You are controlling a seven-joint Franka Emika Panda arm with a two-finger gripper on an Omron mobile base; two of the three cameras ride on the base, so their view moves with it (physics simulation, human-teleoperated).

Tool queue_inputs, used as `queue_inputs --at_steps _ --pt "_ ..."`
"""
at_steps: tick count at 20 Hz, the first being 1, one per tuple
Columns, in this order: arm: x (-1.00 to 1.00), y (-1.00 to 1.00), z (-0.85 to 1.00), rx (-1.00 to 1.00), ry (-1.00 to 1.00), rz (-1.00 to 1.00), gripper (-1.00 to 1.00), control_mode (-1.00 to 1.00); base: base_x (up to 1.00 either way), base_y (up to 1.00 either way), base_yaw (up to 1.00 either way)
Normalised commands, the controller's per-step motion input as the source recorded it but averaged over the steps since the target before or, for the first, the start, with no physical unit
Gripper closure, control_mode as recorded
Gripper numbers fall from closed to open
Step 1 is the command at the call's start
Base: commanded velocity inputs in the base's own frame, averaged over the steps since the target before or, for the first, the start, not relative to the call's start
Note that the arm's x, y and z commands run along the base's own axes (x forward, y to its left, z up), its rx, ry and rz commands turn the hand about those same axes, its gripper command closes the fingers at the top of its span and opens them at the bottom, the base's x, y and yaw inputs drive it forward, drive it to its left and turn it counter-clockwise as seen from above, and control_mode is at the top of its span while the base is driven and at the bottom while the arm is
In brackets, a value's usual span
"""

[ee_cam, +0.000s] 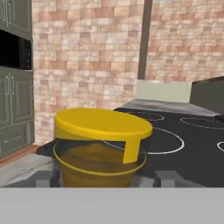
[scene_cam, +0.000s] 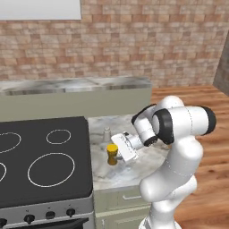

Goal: Collect the turmeric, ketchup, and shaker from the cabinet and place them next to the stove.

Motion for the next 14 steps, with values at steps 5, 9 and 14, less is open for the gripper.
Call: queue_inputs --at_steps 5,9,14 --pt "0.00 -0.01 0.19 0.00 0.00 0.00 -1.00 -1.00 0.00 0.00 0.00" --pt "-0.09 -0.05 0.33 0.00 0.00 0.00 -1.00 -1.00 0.00 0.00 0.00" --pt "-0.20 -0.09 0.32 0.00 0.00 0.00 -1.00 -1.00 0.00 0.00 0.00"
